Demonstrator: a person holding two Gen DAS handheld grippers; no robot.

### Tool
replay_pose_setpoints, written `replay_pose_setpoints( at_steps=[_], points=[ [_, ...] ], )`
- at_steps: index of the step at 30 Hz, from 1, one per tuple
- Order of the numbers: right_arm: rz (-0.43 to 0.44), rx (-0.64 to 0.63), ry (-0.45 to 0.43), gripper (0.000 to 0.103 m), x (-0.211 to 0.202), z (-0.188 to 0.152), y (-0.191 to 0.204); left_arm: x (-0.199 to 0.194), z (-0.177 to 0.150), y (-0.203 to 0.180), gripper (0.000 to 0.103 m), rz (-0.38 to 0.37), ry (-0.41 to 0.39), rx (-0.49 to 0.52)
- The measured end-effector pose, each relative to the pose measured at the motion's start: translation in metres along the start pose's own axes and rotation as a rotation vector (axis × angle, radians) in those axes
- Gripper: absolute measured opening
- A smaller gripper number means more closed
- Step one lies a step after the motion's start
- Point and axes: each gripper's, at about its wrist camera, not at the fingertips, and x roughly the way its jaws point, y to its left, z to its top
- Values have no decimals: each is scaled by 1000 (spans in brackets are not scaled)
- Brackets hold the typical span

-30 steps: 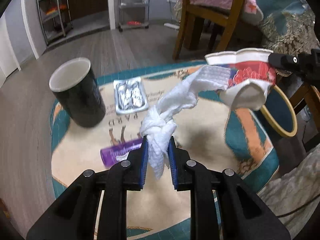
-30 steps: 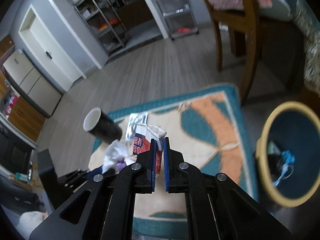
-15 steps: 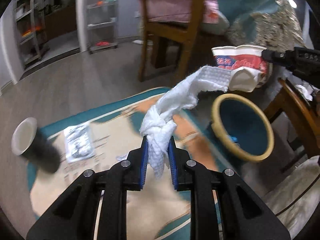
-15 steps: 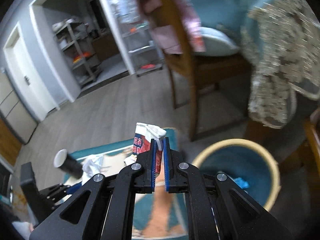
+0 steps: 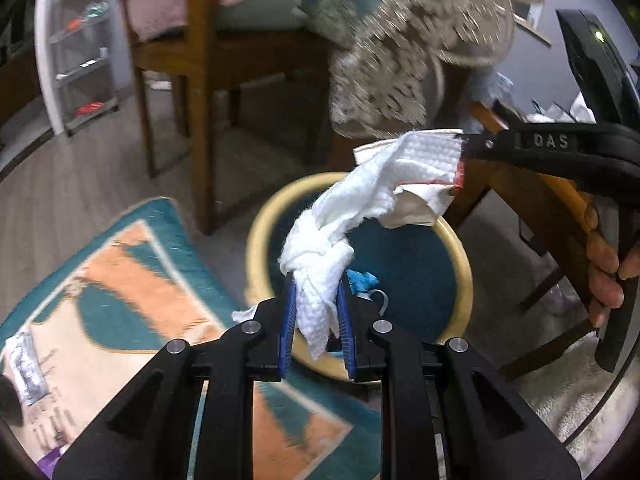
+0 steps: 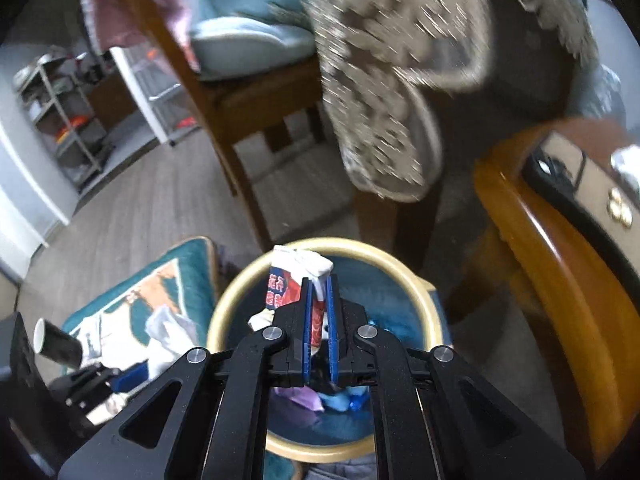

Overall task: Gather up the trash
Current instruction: 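Carry the white towel and red-white packet over the wastebasket and open both tools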

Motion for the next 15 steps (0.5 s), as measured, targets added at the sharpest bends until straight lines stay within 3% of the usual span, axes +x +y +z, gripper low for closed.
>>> replay_pose_setpoints(
  at_steps=[6,7,10,15],
  points=[
    [-21,39,16,10,4,-2,-19,19,-3,-16,21,1,20,62],
    [-15,46,20,13,6,0,-17,19,-3,-16,27,4,16,61],
    [-1,52,14,31,4,2,-13,14,-3,-11,65,29,-2,38],
    [14,18,-26,50,-4,5,0,-3,-1,3,66,48,-34,-5]
  ],
)
